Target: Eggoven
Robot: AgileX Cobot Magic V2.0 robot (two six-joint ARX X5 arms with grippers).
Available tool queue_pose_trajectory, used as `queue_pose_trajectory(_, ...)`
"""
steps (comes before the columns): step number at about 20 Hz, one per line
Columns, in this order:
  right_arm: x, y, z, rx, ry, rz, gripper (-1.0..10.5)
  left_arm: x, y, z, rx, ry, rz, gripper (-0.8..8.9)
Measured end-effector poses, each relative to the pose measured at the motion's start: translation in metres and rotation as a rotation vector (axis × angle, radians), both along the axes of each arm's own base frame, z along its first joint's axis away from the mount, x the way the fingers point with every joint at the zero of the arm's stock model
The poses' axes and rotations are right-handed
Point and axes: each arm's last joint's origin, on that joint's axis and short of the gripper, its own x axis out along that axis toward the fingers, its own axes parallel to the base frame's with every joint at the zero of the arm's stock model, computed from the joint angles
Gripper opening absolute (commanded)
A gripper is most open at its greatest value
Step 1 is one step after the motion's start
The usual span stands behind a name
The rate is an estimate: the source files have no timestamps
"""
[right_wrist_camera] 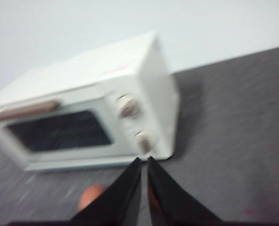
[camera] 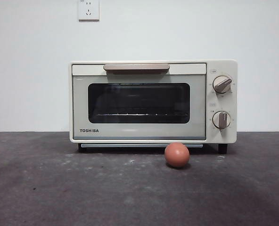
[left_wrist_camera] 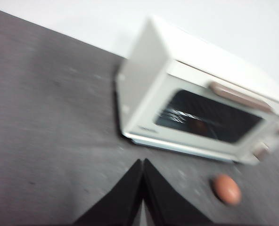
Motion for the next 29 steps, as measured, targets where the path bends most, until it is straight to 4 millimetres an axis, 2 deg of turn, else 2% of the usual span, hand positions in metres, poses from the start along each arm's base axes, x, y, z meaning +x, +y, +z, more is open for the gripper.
queue_pose_trajectory(7,0.005,0.011,0.038,-0.063,0.180,0.348,0.0,0.008,-0.005,0.033,0.061,0.083,-0.225,0.07)
queue_pose_trajectory(11,0.007,0.017,0.046,-0.109,0.294,0.477,0.0,0.010,-0.008,0.041,0.076,0.130,-0.337,0.07)
queue_pose_trajectory(16,0.007,0.023,0.046,-0.163,0.347,0.573,0.1,0.011,-0.009,0.043,0.099,0.149,-0.373,0.07)
queue_pose_trajectory(17,0.007,0.024,0.046,-0.169,0.343,0.582,0.4,0.011,-0.009,0.043,0.101,0.148,-0.374,0.07)
queue_pose_trajectory(21,0.008,0.024,0.048,-0.185,0.315,0.593,4.0,0.011,-0.009,0.043,0.109,0.143,-0.380,0.07)
queue_pose_trajectory(22,0.008,0.025,0.048,-0.185,0.308,0.591,4.4,0.011,-0.009,0.043,0.111,0.142,-0.381,0.07)
queue_pose_trajectory(29,0.018,0.026,0.047,-0.172,0.334,0.560,4.5,0.011,-0.009,0.043,0.113,0.140,-0.382,0.07)
